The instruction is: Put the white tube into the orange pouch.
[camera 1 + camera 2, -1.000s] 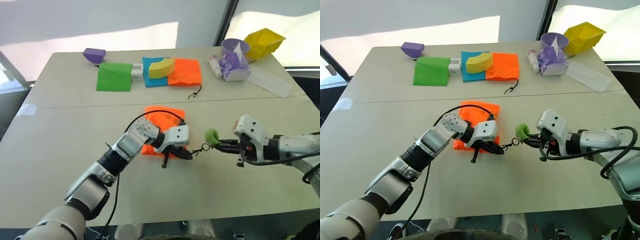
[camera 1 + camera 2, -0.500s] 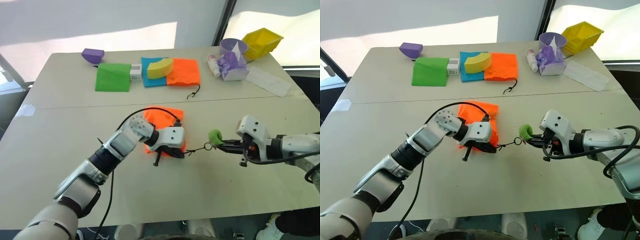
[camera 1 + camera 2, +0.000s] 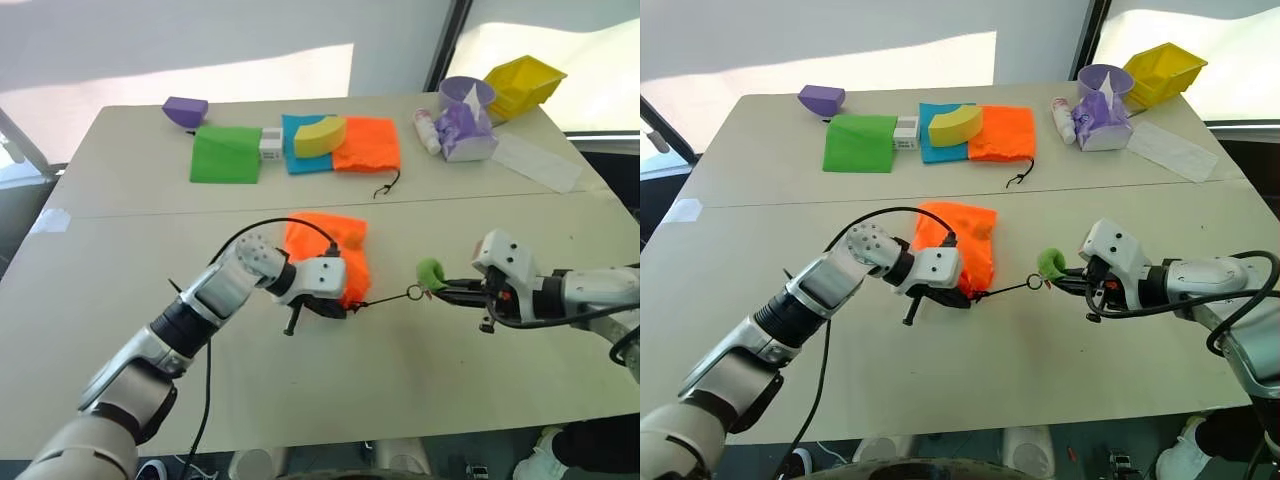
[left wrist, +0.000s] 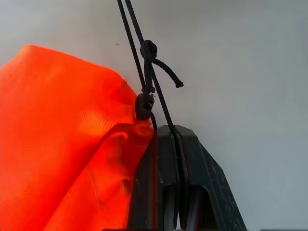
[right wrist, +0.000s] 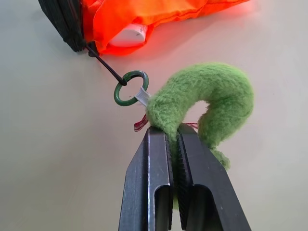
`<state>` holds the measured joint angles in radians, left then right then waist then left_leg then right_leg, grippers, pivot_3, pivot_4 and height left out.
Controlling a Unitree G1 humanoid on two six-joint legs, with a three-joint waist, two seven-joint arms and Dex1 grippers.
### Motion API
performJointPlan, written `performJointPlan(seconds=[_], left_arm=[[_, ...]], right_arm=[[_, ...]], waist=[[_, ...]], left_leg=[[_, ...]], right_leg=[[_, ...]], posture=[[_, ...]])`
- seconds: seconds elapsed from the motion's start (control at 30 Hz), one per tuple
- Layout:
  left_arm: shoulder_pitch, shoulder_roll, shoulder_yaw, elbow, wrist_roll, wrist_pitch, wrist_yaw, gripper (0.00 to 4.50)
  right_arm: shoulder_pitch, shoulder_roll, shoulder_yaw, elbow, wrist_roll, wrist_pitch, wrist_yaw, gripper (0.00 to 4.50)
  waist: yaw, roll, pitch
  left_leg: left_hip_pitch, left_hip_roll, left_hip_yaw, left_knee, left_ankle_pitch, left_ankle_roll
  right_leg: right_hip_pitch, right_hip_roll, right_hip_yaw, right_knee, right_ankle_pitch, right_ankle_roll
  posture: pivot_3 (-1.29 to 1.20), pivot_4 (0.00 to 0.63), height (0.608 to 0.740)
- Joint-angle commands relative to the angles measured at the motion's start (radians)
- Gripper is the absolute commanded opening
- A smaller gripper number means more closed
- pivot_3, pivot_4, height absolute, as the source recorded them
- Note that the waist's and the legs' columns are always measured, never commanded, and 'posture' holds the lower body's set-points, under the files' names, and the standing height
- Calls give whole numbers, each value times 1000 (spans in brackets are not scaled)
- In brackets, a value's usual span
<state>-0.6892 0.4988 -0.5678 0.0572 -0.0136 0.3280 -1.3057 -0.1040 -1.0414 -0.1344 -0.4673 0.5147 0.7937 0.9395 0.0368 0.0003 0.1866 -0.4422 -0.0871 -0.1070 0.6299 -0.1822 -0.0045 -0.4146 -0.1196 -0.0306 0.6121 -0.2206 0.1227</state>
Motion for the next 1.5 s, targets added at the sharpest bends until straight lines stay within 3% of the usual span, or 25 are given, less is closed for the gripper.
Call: performJointPlan(seconds=[0.03, 0.2, 0.43, 0.97, 1.2, 1.37, 1.47, 1.5], left_arm=[[24, 47, 37, 3, -7, 8, -16, 27], [39, 61, 62, -26, -48, 34, -25, 27], [52, 166, 97, -11, -53, 23, -61, 27], [155, 296, 188, -62, -105, 45, -55, 27], [166, 311, 196, -51, -109, 42, -44, 27], [137, 234, 211, -39, -146, 52, -3, 27], [125, 165, 263, -54, -245, 127, 6, 952], [129, 145, 279, -68, -268, 141, 16, 1380]], right_arm=[[-15, -30, -56, 10, -20, -17, -7, 0], [-10, -34, -57, 16, -25, -25, -7, 0], [4, -47, -55, 29, -37, -43, -8, 0], [11, -58, -47, 46, -44, -62, -6, 0], [6, -60, -32, 56, -52, -73, -4, 0], [-13, -38, -19, 50, -34, -69, -3, 0], [-6, -4, 2, 8, 8, -34, -2, 0], [1, 13, 18, -8, 12, -24, -13, 332]], waist=[[0, 0, 0], [1, 0, 0], [1, 0, 0], [0, 0, 0], [0, 0, 0], [2, 0, 0], [1, 0, 0], [1, 0, 0]], left_leg=[[0, 0, 0, 0, 0, 0], [0, 0, 0, 0, 0, 0], [-1, 0, 0, -1, 0, 0], [-1, 0, 1, -2, -1, -2], [-1, 0, 1, -2, -1, -2], [-2, 0, 1, -2, -1, -2], [-2, 0, 1, -2, -1, -2], [-2, 0, 1, -2, -1, -2]], right_leg=[[0, 0, 0, 0, 0, 0], [0, 0, 0, 0, 0, 0], [-1, 0, 0, 0, 0, 0], [-3, 0, 2, 0, 0, 0], [-3, -1, 2, 0, 0, 0], [-4, -1, 2, 0, 0, 0], [-4, 0, 2, 0, 0, 0], [-4, 0, 2, 0, 0, 0]], posture=[[0, 150, 740], [0, 150, 740], [0, 150, 740], [0, 150, 740], [0, 150, 740], [0, 150, 740], [0, 150, 740], [0, 150, 740]])
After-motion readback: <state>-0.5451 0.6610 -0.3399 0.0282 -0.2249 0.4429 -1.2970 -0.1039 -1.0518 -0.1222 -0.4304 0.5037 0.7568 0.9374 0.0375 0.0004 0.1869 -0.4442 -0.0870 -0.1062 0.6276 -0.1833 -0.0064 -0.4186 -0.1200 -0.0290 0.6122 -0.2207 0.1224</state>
